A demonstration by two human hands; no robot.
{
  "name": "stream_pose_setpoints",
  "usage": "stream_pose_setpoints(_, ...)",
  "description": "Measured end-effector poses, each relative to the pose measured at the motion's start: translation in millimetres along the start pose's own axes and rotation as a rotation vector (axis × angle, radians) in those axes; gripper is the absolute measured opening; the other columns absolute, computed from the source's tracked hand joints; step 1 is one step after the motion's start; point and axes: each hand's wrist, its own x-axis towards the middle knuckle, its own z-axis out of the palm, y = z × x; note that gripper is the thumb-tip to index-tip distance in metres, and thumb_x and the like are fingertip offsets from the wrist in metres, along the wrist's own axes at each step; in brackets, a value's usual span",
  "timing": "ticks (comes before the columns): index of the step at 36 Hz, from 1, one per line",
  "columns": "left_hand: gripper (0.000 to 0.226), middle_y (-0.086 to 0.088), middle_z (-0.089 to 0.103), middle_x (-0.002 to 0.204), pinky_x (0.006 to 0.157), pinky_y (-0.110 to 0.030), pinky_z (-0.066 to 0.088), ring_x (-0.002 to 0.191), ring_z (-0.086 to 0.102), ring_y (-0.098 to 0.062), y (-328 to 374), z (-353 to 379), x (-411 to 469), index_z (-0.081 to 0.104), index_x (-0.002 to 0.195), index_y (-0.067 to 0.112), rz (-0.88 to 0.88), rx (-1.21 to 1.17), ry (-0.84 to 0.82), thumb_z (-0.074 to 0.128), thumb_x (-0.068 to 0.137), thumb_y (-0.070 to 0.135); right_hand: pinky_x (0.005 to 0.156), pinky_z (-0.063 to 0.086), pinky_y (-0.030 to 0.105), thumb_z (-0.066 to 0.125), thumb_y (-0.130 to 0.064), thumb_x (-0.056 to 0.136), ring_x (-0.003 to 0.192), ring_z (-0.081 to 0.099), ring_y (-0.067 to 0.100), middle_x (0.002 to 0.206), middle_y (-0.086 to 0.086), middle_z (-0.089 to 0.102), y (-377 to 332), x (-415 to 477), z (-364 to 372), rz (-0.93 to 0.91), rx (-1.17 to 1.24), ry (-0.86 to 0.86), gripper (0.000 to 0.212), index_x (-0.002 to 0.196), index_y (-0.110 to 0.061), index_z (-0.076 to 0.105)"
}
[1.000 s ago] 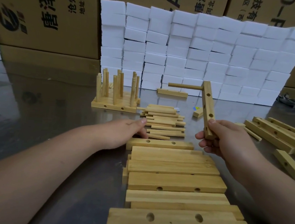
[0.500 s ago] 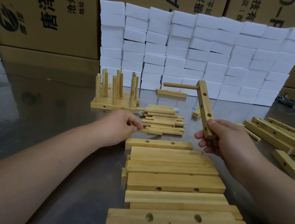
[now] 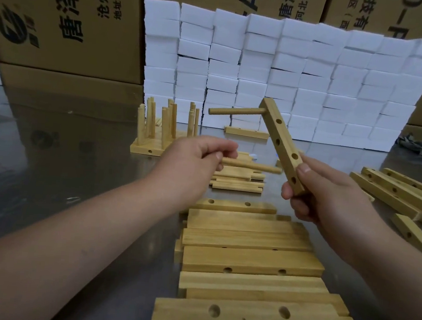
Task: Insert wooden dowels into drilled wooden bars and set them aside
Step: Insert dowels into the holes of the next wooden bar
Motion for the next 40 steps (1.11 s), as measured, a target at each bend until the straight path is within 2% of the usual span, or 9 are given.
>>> stream_pose_setpoints(4,0.037,0.03,0.064,0.079,0.059,0.002,0.039,0.074,0.057,0.012,4,0,-1,0.061,0.081,0.042,0.039,-0.037,0.176,0.046,0.095,0.011,0.045,0.037,0.019,0.036,-0.023,0.1,0.047,0.043,0.007,0.063,-0.002,0.059,-1,-4,4,-0.01,0.038,-0.046,0.03,0.114,-0.032,0.061)
stream_pose_setpoints(9,0.036,0.029,0.064,0.081,0.063,0.002,0.042,0.076,0.057,0.011,4,1,-4,0.061,0.083,0.042,0.035,-0.031,0.238,0.047,0.095,0.011,0.044,0.037,0.017,0.037,-0.023,0.099,0.047,0.045,0.009,0.065,0.0,0.062,-4,-7,6,-0.032,0.065,-0.125,0.032,0.114,-0.041,0.058)
stream_pose_setpoints(13,0.026,0.029,0.059,0.085,0.066,0.005,0.039,0.082,0.053,0.017,3,0,-5,0.065,0.099,0.036,0.071,0.074,0.209,0.049,0.094,0.016,0.044,0.038,0.018,0.047,-0.037,0.084,0.046,0.044,0.01,0.064,0.004,0.064,-10,-11,5,-0.084,0.072,-0.196,0.031,0.102,-0.06,0.057)
stream_pose_setpoints(16,0.025,0.023,0.055,0.086,0.063,0.004,0.037,0.085,0.048,0.017,1,0,-6,0.063,0.114,0.027,0.116,0.19,0.16,0.053,0.092,0.021,0.044,0.036,0.02,0.047,-0.042,0.074,0.047,0.043,0.011,0.066,0.006,0.065,-12,-12,5,-0.1,0.088,-0.24,0.038,0.107,-0.058,0.056)
stream_pose_setpoints(20,0.024,0.015,0.056,0.092,0.068,-0.003,0.04,0.09,0.047,0.005,0,-1,-6,0.063,0.111,0.028,0.15,0.252,0.149,0.056,0.09,0.02,0.045,0.036,0.019,0.048,-0.043,0.072,0.047,0.043,0.011,0.066,0.006,0.063,-12,-12,4,-0.113,0.083,-0.261,0.048,0.119,-0.053,0.051)
stream_pose_setpoints(23,0.028,0.014,0.056,0.088,0.069,-0.015,0.045,0.081,0.051,-0.003,0,-3,-7,0.063,0.116,0.027,0.201,0.299,0.148,0.054,0.09,0.021,0.046,0.035,0.02,0.05,-0.046,0.07,0.048,0.042,0.011,0.064,0.005,0.062,-11,-12,3,-0.113,0.064,-0.254,0.055,0.124,-0.051,0.048)
stream_pose_setpoints(27,0.03,0.016,0.054,0.079,0.067,-0.022,0.044,0.073,0.048,-0.002,0,-3,-8,0.062,0.119,0.027,0.281,0.412,0.151,0.053,0.09,0.024,0.046,0.035,0.02,0.051,-0.048,0.069,0.048,0.042,0.011,0.064,0.005,0.06,-10,-11,2,-0.122,0.053,-0.25,0.058,0.127,-0.051,0.047)
stream_pose_setpoints(32,0.027,-0.002,0.061,0.078,0.064,-0.039,0.048,0.071,0.052,-0.017,0,-9,-6,0.065,0.116,0.019,0.395,0.567,0.121,0.054,0.091,0.019,0.045,0.035,0.019,0.051,-0.045,0.07,0.047,0.041,0.011,0.061,0.004,0.058,-10,-11,2,-0.124,0.056,-0.246,0.055,0.125,-0.05,0.049)
stream_pose_setpoints(40,0.031,-0.001,0.059,0.072,0.056,-0.031,0.042,0.068,0.052,-0.018,2,-11,-6,0.068,0.106,0.016,0.45,0.666,0.041,0.043,0.089,0.026,0.044,0.034,0.017,0.05,-0.041,0.071,0.046,0.038,0.01,0.055,0.001,0.05,-11,-12,3,-0.104,0.092,-0.279,0.043,0.11,-0.057,0.055)
